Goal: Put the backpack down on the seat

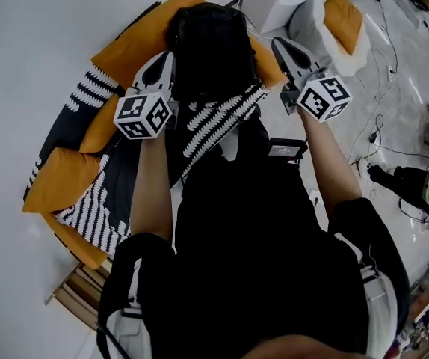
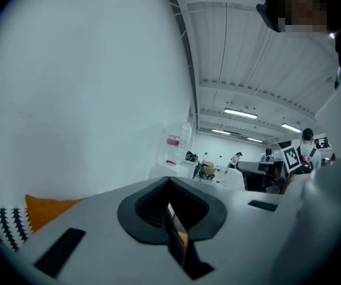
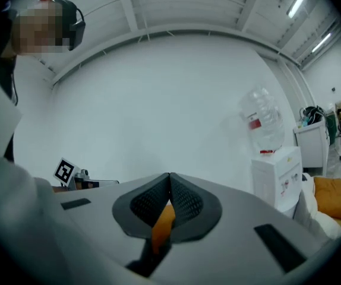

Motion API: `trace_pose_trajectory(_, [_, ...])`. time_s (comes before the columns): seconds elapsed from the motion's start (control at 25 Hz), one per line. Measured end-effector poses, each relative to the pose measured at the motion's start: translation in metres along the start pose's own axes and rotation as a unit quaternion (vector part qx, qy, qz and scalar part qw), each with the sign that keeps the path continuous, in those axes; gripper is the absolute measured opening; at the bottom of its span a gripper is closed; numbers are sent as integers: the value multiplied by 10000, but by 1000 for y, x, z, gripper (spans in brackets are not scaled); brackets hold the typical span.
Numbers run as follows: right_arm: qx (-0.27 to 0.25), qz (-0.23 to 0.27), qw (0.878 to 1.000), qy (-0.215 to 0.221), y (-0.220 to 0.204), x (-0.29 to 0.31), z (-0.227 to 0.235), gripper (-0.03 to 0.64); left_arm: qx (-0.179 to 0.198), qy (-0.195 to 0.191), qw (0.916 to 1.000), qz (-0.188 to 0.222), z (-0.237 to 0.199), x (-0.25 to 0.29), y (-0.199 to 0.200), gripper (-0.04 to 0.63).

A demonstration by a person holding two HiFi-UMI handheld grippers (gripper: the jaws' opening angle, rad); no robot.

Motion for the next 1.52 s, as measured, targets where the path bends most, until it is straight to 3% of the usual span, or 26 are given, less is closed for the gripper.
trace_pose_trajectory(0.4, [-1283,826,9878,-311,55,-95,-75,31,569,81,9927,1058,56,-73,88,15])
trace_pose_trajectory(0.6, [-1345,876,9869,-131,48,-152,-91,32,627,172,9893,1309,115,-106,94,15])
trace_pose_trajectory(0.88, [-1258,693,9896,-114,12,-230,-99,32,850,374,9908,979,198,-150,60,15])
trace_pose_trajectory(1.12, [-1235,561,9904,-263,-7,-294,-110,32,805,423,9928,782,268,-191,26,15])
trace_pose_trajectory(1.52, [-1018,388,9935,-341,-48,-355,-142,32,957,1113,9887,298,313,-264,-15,15])
Point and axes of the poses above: the fingertips, and each gripper's own axes: x forward along the fingers, z to its right, y out of its top, the point moved 6 cm from there along -x, backward along the fingers, and after that the axes turned 9 degrees about x, right-handed, at the moved point
